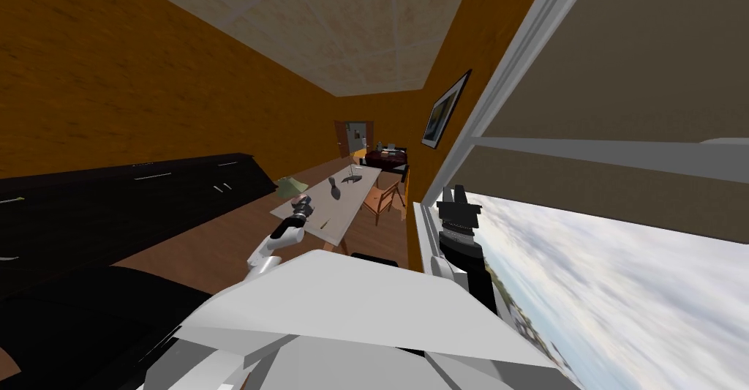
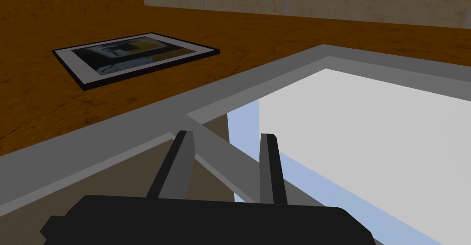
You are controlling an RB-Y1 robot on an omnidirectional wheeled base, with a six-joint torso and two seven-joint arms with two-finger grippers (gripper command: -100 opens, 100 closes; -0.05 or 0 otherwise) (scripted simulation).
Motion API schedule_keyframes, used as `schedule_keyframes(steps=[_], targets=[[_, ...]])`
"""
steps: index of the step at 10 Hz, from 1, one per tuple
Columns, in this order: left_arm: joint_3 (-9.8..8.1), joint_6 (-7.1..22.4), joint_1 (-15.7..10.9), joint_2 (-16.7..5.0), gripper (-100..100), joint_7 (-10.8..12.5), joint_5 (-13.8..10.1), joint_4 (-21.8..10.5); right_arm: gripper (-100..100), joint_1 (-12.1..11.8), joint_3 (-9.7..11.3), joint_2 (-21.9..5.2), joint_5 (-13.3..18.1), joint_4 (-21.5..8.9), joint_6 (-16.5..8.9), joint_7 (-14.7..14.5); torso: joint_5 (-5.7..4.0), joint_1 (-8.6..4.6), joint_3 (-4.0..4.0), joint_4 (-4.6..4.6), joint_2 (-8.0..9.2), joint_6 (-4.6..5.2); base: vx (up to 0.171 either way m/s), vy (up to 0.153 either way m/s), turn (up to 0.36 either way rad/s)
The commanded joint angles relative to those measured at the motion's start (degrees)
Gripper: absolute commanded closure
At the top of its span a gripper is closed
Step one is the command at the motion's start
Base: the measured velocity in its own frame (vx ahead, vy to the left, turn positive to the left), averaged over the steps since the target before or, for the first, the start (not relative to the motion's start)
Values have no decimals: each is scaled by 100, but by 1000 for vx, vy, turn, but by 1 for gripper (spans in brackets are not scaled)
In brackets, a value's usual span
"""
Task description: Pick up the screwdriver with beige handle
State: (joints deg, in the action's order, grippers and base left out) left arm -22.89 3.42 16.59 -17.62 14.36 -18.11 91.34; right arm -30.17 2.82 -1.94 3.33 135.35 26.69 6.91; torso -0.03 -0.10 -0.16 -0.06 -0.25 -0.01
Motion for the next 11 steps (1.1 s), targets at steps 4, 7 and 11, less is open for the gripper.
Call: schedule_keyframes(steps=[4, 7, 11], targets=[[-302, 610, -175, -196, -100, 138, -135, -621, 0, 0, 0, 0, 0, 0, 0, 0, 2, 8, 7, 3, 12, -1, 55, -17, -9], [-433, 869, -261, -275, -100, 196, -184, -1039, 0, 0, 0, 0, 0, 0, 0, 0, -1, -4, 0, 1, -1, 0, 71, -33, -9], [-686, 1373, -431, -421, -100, 316, -262, -1609, 0, 0, 0, 0, 0, 0, 0, 0, 2, 9, 4, 1, 8, 0, 70, -15, -9]])
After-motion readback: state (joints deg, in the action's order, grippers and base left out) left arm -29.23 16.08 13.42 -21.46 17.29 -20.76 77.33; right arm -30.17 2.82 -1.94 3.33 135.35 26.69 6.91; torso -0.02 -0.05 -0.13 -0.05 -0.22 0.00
